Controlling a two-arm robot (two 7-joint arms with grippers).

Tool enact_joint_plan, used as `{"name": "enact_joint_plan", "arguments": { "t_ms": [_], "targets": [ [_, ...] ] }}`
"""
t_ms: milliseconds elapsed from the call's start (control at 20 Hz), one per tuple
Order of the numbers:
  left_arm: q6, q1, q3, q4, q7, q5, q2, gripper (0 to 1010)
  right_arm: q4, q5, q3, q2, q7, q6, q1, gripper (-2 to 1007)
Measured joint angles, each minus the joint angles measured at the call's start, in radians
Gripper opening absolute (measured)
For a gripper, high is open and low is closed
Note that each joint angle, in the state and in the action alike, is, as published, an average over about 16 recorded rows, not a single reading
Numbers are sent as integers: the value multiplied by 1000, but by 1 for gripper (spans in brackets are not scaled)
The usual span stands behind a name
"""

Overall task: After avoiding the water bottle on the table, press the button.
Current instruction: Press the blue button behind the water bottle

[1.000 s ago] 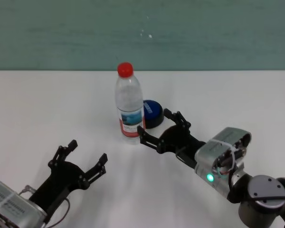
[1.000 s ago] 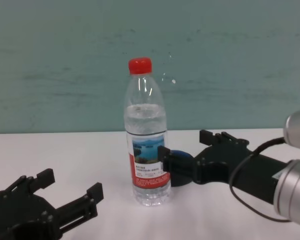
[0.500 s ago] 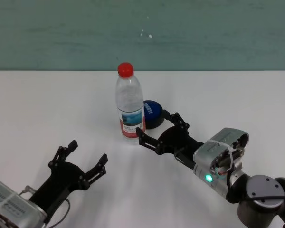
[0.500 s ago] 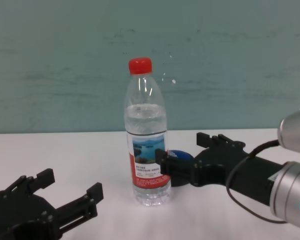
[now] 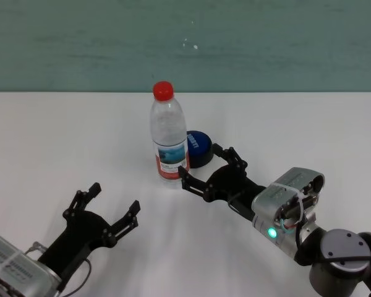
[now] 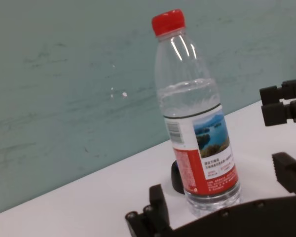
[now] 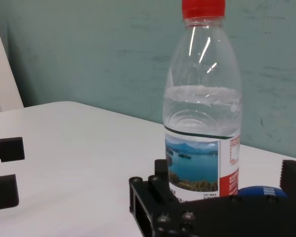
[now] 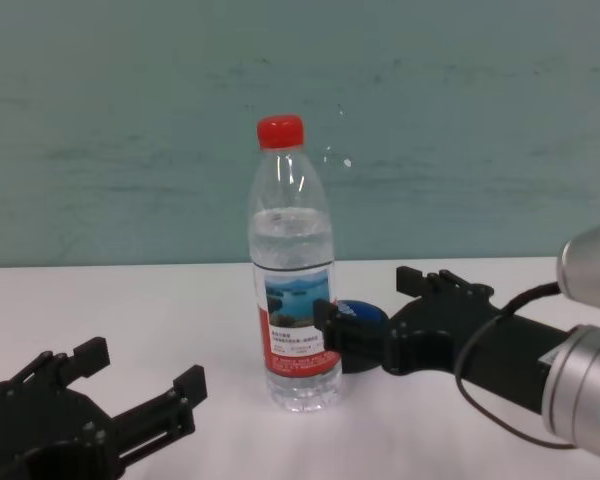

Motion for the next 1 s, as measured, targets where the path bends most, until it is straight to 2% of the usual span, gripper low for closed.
{"name": "enact_joint_plan", "arguments": {
  "t_ms": [500,1000],
  "targets": [
    [0,0,0,0,0,0,0,1000,-3,4,8,7,3,1,-3,1004],
    [0,0,0,0,0,0,0,1000,-10,20,41,29,4,2,-11,1004]
  ]
}}
